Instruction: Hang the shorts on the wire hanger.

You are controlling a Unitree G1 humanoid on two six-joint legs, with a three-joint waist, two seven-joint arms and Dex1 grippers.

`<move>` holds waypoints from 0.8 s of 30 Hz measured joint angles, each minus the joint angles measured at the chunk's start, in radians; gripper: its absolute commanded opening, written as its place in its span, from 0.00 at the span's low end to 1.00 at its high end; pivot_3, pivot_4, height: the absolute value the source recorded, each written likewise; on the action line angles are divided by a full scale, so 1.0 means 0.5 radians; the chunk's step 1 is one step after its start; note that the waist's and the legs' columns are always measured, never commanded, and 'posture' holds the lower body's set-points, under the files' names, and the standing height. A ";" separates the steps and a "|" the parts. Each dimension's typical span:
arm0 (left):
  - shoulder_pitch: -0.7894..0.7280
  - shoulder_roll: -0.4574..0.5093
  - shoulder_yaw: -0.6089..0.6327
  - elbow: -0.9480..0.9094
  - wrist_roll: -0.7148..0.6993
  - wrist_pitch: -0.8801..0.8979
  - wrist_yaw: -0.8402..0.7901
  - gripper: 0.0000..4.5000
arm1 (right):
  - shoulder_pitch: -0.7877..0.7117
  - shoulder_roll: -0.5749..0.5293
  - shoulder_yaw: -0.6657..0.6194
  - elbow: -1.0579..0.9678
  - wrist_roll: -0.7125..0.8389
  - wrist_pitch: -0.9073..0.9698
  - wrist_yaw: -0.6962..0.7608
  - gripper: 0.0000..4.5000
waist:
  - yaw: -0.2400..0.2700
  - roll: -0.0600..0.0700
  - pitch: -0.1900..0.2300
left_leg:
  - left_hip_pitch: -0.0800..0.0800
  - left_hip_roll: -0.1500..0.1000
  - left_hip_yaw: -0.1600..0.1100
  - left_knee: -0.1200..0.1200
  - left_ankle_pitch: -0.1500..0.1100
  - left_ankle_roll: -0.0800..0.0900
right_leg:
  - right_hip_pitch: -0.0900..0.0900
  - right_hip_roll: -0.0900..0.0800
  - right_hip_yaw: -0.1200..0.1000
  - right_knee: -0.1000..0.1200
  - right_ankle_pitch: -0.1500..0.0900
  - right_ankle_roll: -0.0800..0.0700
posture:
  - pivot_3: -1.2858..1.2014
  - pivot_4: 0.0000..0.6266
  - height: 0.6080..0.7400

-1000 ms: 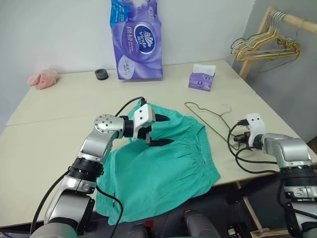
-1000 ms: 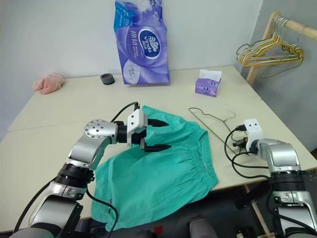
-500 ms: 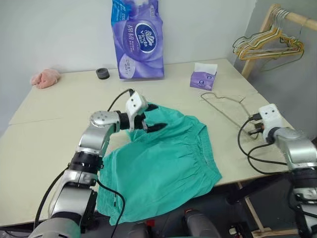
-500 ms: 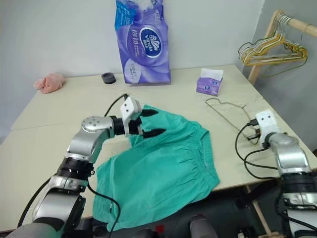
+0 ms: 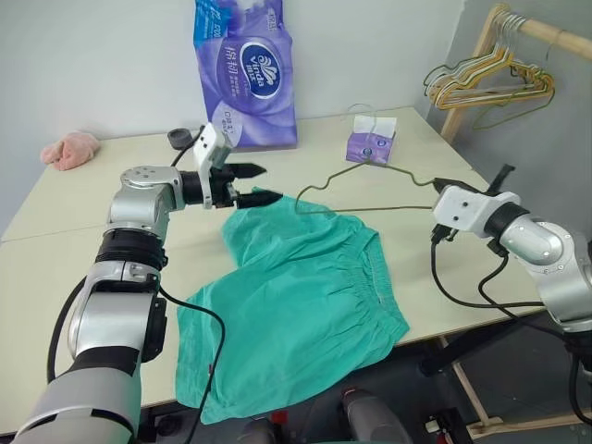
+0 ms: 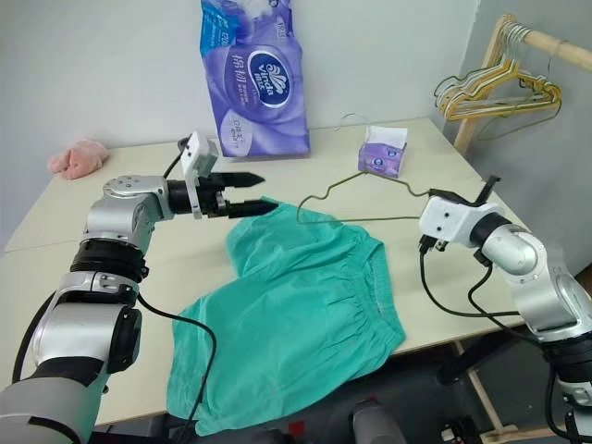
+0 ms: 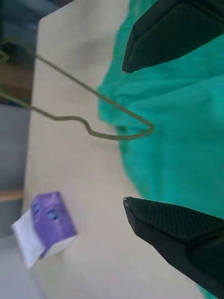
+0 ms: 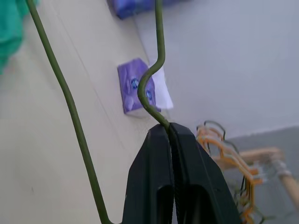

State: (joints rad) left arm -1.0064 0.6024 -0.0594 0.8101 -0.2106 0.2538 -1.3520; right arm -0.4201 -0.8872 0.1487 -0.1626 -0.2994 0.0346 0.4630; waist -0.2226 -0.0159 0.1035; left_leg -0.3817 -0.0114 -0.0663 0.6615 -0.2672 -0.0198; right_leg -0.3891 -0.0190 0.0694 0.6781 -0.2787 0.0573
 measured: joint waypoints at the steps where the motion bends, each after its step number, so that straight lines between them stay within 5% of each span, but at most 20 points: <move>1: 0.000 0.015 -0.027 0.014 0.016 -0.004 -0.054 1.00 | -0.003 0.002 0.006 -0.004 -0.013 -0.042 0.006 0.01 | -0.001 0.000 0.000 | 0.000 0.000 0.000 0.000 0.000 0.000 | 0.000 0.000 0.000 0.000 0.000 0.000 | 0.42 0.12 1.00; 21: 0.193 0.008 -0.183 -0.130 0.190 -0.065 -0.315 1.00 | -0.118 0.196 0.040 -0.093 -0.141 -0.275 0.132 0.01 | 0.001 -0.001 0.000 | 0.000 0.000 -0.001 0.002 0.000 0.000 | 0.000 -0.001 0.000 0.001 0.006 -0.010 | 0.42 0.12 1.00; 24: 0.198 0.006 -0.183 -0.141 0.190 -0.022 -0.320 0.87 | -0.125 0.205 0.038 -0.093 -0.142 -0.280 0.133 0.00 | 0.001 -0.001 0.000 | 0.000 0.000 -0.001 0.002 0.000 0.000 | 0.000 -0.001 0.000 0.001 0.006 -0.010 | 0.42 0.12 1.00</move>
State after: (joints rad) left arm -0.9074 0.6055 -0.1507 0.7396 -0.1156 0.2430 -1.5123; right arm -0.4827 -0.7847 0.1679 -0.2090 -0.3704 -0.1052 0.5297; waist -0.2220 -0.0161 0.1037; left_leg -0.3817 -0.0113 -0.0670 0.6623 -0.2672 -0.0197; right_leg -0.3891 -0.0193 0.0693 0.6788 -0.2759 0.0525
